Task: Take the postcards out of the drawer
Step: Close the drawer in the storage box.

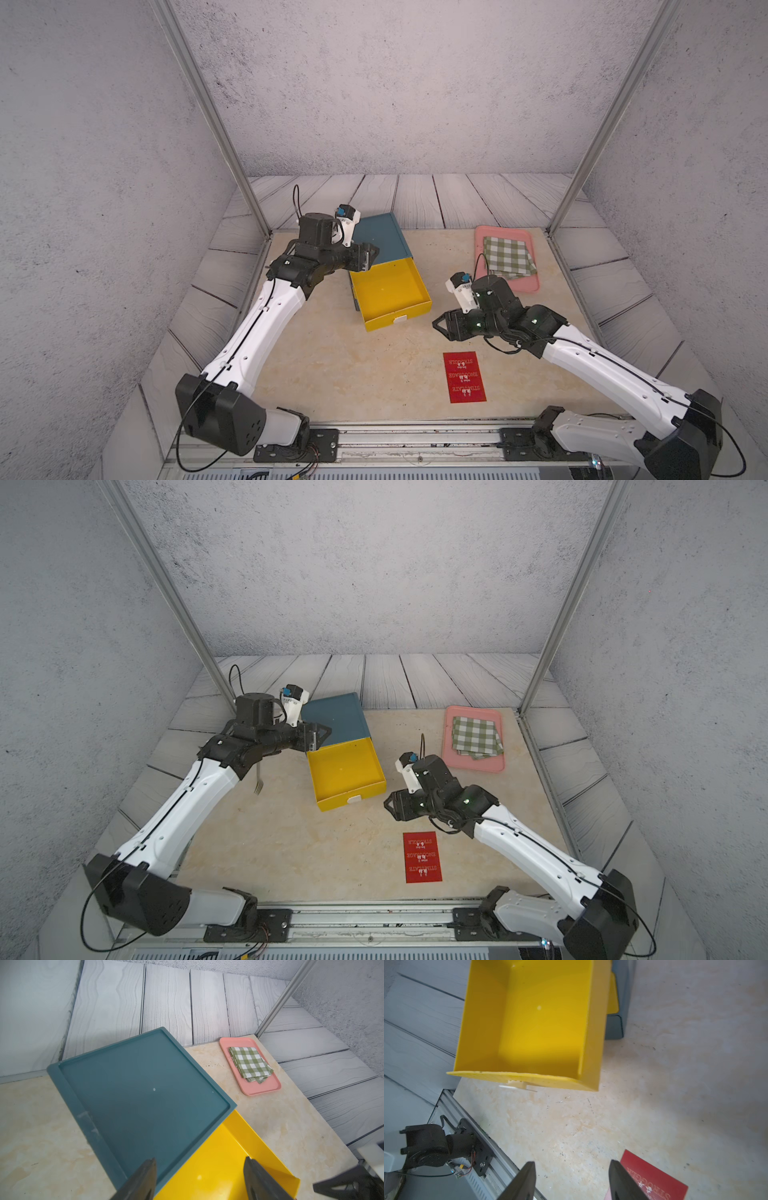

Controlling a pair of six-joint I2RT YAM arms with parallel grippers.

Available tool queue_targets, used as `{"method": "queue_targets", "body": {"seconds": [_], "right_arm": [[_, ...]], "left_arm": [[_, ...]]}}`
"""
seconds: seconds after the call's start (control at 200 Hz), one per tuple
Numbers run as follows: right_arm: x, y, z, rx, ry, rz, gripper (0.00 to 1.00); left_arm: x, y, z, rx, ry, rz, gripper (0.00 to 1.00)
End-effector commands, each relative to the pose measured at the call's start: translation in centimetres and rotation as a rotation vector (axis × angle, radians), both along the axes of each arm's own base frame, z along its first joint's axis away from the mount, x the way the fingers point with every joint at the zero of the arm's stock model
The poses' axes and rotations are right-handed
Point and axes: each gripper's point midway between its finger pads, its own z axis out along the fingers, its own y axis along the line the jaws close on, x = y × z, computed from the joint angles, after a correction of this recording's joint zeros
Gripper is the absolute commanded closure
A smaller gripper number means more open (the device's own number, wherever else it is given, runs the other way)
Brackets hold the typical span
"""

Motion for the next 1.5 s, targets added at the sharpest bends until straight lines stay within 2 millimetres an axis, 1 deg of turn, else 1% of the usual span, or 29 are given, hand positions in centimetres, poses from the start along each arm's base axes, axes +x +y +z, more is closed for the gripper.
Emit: {"method": "queue_targets", "body": {"seconds": [0.0, 0.09, 0.205, 0.275, 0.3, 0.37, 0.59, 0.686, 0.786, 0.991, 1.266, 1.496], "right_arm": [[1.4, 3.0, 1.7, 0.035, -0.118, 0.018, 0.38], [1.7, 4.7, 1.9, 0.047, -0.157, 0.037, 0.38], [2.1, 5.8, 1.7, 0.052, -0.186, 0.036, 0.37], [2.1, 6.5, 1.5, 0.056, -0.198, 0.046, 0.37], [2.2, 6.7, 1.4, 0.058, -0.202, 0.049, 0.36], [2.3, 7.3, 1.2, 0.059, -0.207, 0.06, 0.36], [3.1, 8.9, 0.4, 0.048, -0.215, 0.08, 0.34], [3.6, 9.6, 0.5, 0.054, -0.227, 0.084, 0.34], [4.2, 10.3, 0.7, 0.053, -0.242, 0.089, 0.34], [5.9, 11.5, 1.7, 0.058, -0.305, 0.07, 0.32], [7.9, 12.6, 2.2, 0.069, -0.368, 0.03, 0.3], [9.6, 14.4, 1.3, 0.043, -0.388, 0.038, 0.29]], "left_arm": [[2.8, -0.3, -0.6, 0.003, 0.001, -0.017, 0.29], [5.2, -0.8, -1.7, -0.027, 0.036, -0.024, 0.3], [7.4, -0.9, -2.5, -0.045, 0.058, -0.027, 0.3], [8.4, -0.9, -3.3, -0.035, 0.079, -0.026, 0.3], [8.7, -0.9, -3.3, -0.032, 0.08, -0.028, 0.3], [9.1, -1.0, -4.1, -0.021, 0.105, -0.03, 0.31], [8.7, -1.0, -5.9, -0.033, 0.138, -0.026, 0.32], [8.4, -0.9, -7.0, -0.025, 0.164, -0.025, 0.32], [8.1, -0.8, -7.7, -0.023, 0.178, -0.024, 0.33], [8.0, -0.8, -7.9, -0.023, 0.18, -0.022, 0.33], [7.9, -0.8, -8.4, -0.021, 0.193, -0.022, 0.33], [7.8, -0.7, -8.7, -0.019, 0.2, -0.022, 0.33]]}}
